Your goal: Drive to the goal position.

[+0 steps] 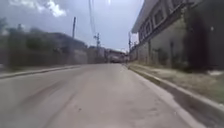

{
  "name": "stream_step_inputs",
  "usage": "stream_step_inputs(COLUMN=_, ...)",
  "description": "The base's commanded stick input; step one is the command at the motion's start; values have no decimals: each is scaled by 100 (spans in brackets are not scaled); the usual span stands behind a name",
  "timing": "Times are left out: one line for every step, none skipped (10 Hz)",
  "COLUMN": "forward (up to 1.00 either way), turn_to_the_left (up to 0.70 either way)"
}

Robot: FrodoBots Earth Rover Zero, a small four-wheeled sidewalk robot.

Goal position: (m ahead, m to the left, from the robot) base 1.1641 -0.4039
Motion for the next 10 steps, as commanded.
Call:
stream_step_inputs(forward=70, turn_to_the_left=0)
stream_step_inputs(forward=70, turn_to_the_left=0)
stream_step_inputs(forward=70, turn_to_the_left=0)
stream_step_inputs(forward=70, turn_to_the_left=0)
stream_step_inputs(forward=70, turn_to_the_left=0)
stream_step_inputs(forward=70, turn_to_the_left=0)
stream_step_inputs(forward=70, turn_to_the_left=0)
stream_step_inputs(forward=70, turn_to_the_left=0)
stream_step_inputs(forward=70, turn_to_the_left=0)
stream_step_inputs(forward=70, turn_to_the_left=0)
